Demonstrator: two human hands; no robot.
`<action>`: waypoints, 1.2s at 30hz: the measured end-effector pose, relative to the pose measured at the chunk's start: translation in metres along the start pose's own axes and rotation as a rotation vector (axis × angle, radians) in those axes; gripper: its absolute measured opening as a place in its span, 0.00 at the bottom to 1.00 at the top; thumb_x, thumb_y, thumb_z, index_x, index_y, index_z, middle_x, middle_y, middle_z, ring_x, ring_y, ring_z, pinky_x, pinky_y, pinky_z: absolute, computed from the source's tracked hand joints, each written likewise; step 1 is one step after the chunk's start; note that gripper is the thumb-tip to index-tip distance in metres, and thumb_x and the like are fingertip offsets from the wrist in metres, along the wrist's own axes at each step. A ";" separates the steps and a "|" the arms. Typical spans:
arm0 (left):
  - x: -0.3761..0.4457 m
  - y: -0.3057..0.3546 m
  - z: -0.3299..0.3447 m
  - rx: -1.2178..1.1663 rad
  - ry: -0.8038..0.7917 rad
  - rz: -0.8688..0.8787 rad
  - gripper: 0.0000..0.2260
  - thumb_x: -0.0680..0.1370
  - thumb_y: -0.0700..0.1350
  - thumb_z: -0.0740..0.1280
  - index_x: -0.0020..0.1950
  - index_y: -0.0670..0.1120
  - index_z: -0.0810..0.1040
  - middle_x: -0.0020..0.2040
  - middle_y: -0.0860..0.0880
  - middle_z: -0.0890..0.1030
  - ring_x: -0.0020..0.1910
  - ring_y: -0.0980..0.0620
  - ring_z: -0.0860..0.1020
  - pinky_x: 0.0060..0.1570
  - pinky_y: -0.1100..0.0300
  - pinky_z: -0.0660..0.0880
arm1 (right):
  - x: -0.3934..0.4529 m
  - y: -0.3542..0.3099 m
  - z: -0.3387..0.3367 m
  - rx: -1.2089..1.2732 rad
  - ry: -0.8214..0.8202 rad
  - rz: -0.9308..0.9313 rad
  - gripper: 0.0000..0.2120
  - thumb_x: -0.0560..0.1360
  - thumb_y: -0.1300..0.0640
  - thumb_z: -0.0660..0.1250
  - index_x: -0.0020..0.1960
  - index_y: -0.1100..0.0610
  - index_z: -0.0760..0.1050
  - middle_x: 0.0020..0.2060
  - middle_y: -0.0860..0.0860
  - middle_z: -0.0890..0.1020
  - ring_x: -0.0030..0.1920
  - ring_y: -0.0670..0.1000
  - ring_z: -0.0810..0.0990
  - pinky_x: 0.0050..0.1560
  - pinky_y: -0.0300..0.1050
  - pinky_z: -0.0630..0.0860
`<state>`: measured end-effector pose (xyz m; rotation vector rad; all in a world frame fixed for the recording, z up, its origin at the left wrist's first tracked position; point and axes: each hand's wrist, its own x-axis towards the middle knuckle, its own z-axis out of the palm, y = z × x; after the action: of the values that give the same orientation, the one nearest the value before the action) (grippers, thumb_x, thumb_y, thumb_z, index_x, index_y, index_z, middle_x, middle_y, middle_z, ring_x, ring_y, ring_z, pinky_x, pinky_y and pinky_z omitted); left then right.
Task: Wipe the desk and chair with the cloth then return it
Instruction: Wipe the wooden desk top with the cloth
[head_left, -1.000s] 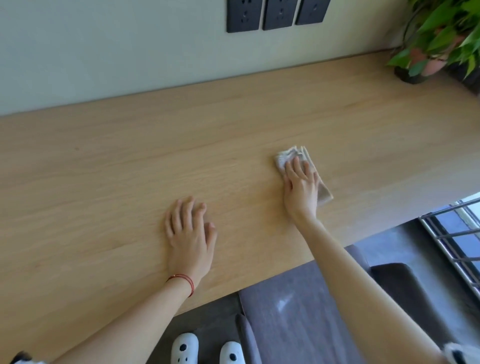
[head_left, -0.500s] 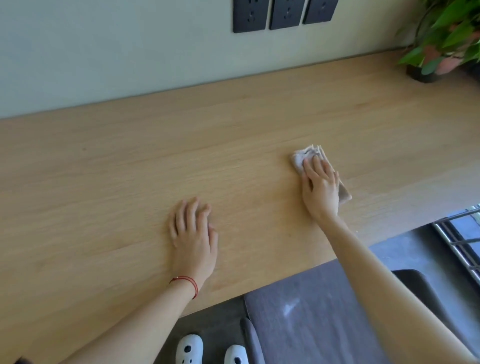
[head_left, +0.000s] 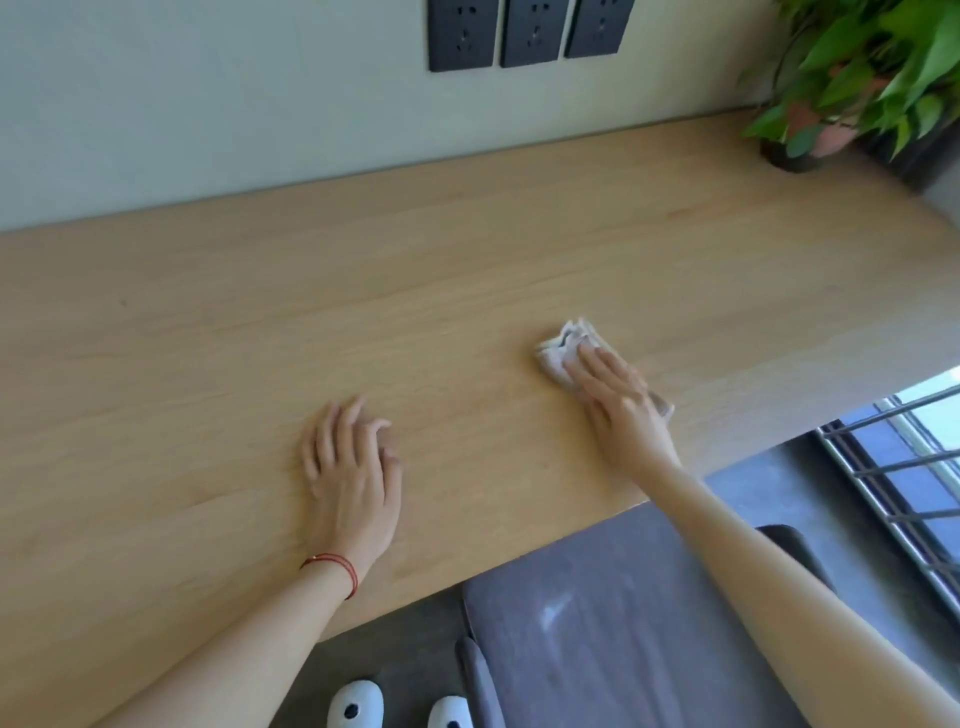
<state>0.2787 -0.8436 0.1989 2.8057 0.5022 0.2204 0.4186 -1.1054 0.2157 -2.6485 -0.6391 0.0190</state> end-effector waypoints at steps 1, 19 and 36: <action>0.000 0.002 -0.001 0.019 -0.014 0.006 0.17 0.77 0.48 0.51 0.62 0.47 0.71 0.70 0.43 0.69 0.71 0.40 0.63 0.68 0.41 0.60 | 0.022 0.018 -0.010 -0.023 0.014 0.064 0.20 0.77 0.69 0.60 0.68 0.59 0.72 0.71 0.61 0.69 0.72 0.63 0.66 0.70 0.61 0.65; -0.005 0.085 0.015 -0.061 -0.033 0.029 0.22 0.78 0.49 0.51 0.72 0.49 0.65 0.74 0.38 0.63 0.72 0.34 0.59 0.69 0.34 0.53 | -0.010 0.045 -0.024 -0.013 0.061 0.037 0.15 0.81 0.60 0.60 0.66 0.54 0.74 0.69 0.52 0.74 0.73 0.55 0.66 0.72 0.53 0.62; 0.009 0.113 0.043 0.072 -0.051 -0.026 0.23 0.76 0.53 0.51 0.70 0.55 0.68 0.73 0.36 0.63 0.73 0.32 0.57 0.68 0.29 0.51 | -0.066 0.012 0.007 0.068 0.165 0.018 0.16 0.79 0.61 0.63 0.63 0.49 0.77 0.67 0.49 0.76 0.71 0.54 0.69 0.72 0.51 0.62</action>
<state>0.3309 -0.9524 0.1933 2.8641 0.5455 0.1274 0.3638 -1.1415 0.1994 -2.5573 -0.5492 -0.1679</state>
